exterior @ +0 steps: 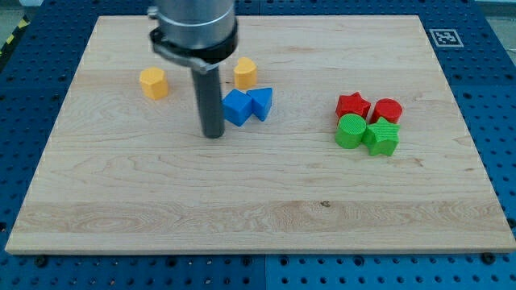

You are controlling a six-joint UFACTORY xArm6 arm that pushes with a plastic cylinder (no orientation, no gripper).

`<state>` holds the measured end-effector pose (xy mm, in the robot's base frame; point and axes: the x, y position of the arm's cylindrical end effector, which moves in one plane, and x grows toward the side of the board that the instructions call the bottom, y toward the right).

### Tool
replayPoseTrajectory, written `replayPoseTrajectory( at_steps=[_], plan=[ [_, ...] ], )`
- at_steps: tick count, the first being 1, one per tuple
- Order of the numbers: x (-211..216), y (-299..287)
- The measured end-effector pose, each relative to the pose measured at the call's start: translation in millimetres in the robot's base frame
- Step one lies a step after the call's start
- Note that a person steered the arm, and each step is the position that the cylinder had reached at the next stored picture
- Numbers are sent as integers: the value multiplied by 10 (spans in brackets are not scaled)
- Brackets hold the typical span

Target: Move your arm towards the left side of the yellow hexagon

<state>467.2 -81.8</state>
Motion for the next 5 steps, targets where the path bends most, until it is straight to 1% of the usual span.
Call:
replayPoseTrajectory(
  at_steps=[1,2,3,5],
  plan=[
    [23,-640],
    [-208,-1147],
    [-459,-1289],
    [-464,-1289]
  ],
)
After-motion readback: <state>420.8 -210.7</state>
